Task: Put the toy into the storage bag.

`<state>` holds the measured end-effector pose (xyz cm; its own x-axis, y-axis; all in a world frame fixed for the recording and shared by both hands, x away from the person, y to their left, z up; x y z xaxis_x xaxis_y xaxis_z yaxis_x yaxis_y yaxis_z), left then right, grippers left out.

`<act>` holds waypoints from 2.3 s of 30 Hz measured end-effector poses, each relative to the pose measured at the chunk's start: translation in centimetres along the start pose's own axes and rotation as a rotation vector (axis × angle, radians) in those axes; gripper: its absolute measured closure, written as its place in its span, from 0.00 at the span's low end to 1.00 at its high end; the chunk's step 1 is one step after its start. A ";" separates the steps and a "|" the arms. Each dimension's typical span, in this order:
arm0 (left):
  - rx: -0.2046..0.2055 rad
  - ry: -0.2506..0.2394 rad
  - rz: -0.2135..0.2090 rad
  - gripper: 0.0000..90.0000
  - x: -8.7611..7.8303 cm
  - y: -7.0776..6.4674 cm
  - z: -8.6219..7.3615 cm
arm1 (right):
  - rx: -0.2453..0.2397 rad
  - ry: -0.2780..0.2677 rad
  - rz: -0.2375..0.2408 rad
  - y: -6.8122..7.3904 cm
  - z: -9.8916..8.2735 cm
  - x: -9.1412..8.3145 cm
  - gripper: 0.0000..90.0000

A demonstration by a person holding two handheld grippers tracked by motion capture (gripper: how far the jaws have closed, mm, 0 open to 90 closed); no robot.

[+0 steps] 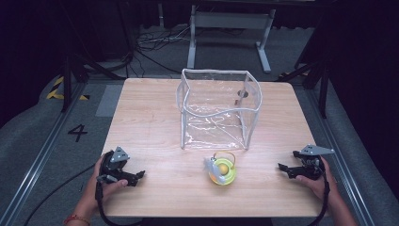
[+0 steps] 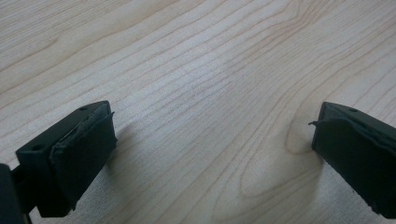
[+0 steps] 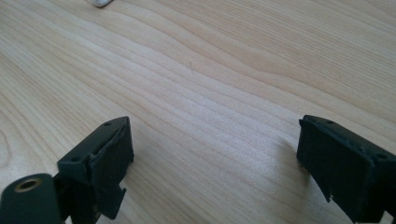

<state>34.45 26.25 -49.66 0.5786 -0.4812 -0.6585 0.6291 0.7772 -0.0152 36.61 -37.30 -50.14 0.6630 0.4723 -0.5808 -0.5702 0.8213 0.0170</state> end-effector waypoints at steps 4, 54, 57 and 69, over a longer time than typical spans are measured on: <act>0.003 -0.002 0.003 0.00 0.0 0.0 0.0 | -0.002 0.002 -0.002 0.0 0.0 0.0 0.12; -0.004 -0.004 0.007 0.00 0.0 -0.1 0.0 | -0.359 0.178 0.266 7.4 10.4 -2.6 0.27; -0.004 -0.003 0.007 0.00 0.0 -0.1 0.0 | -0.408 0.195 0.286 8.4 11.4 -2.7 0.29; -0.007 -0.004 0.008 0.00 0.0 -0.1 0.0 | -0.504 0.205 0.339 12.0 14.2 -2.5 0.30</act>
<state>34.36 26.17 -49.69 0.5857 -0.4769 -0.6554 0.6209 0.7837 -0.0153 35.03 -24.10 -36.91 0.3278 0.5676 -0.7552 -0.9232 0.3621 -0.1286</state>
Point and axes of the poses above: each handheld gripper's, and its own axes: x roughly forward along the jaws, z roughly out of its top, y roughly to its left, the point moved 1 cm from there along x, roughly forward along the jaws, and after that the axes turned 8 degrees about -y, right-handed, at the moved point
